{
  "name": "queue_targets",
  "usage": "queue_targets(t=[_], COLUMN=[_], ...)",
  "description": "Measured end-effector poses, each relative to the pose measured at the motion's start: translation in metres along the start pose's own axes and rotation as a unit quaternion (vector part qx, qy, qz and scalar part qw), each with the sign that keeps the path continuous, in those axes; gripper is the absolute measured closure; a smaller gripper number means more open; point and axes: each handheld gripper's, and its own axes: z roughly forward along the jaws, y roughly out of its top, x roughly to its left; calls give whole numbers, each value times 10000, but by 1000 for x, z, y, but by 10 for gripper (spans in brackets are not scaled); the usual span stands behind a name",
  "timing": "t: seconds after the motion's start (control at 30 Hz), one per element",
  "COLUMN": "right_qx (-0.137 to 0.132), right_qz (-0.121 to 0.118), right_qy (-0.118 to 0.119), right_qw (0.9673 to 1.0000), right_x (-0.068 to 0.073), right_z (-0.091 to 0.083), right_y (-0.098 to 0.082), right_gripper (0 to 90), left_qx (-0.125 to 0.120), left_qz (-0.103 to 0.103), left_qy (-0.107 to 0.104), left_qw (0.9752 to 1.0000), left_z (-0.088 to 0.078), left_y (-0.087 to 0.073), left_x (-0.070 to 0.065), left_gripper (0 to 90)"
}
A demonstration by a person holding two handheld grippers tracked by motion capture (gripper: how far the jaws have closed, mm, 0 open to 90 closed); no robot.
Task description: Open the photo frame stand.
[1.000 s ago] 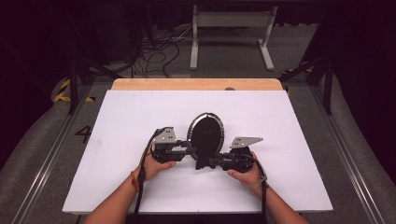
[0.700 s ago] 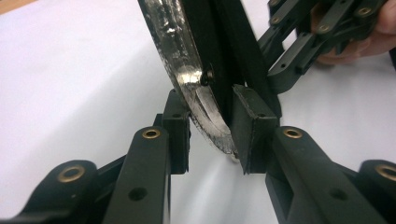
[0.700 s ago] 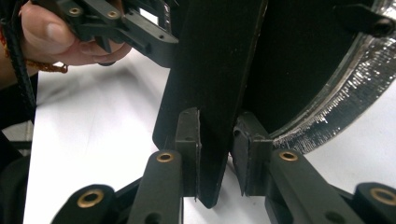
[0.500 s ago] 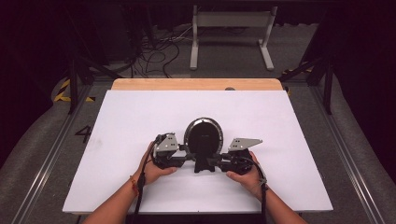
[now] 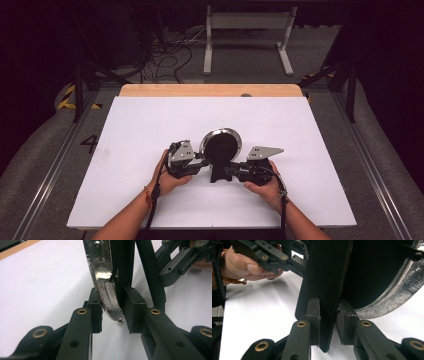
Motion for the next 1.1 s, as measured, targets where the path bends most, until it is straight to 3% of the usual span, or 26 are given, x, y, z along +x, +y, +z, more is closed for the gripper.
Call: queue_targets(t=[0.07,0.3,0.87,1.1], right_qx=[-36,-22,91,229], right_qz=[112,99,117,82], right_qy=[11,36,84,28], right_qw=[9999,9999,9999,9997], right_x=[-1,-1,7,13], right_z=[-1,-2,-9,-6], right_y=[-1,-1,-6,-10], right_gripper=[748,747,758,772], left_qx=[-16,20,-37,42], left_qz=[54,325,216,228], left_qy=[19,283,175,122], left_qw=[10000,9991,9996,9997], left_z=[1,2,2,8], left_y=[0,1,-2,0], left_x=[1,0,-3,-3], left_gripper=[710,713,731,654])
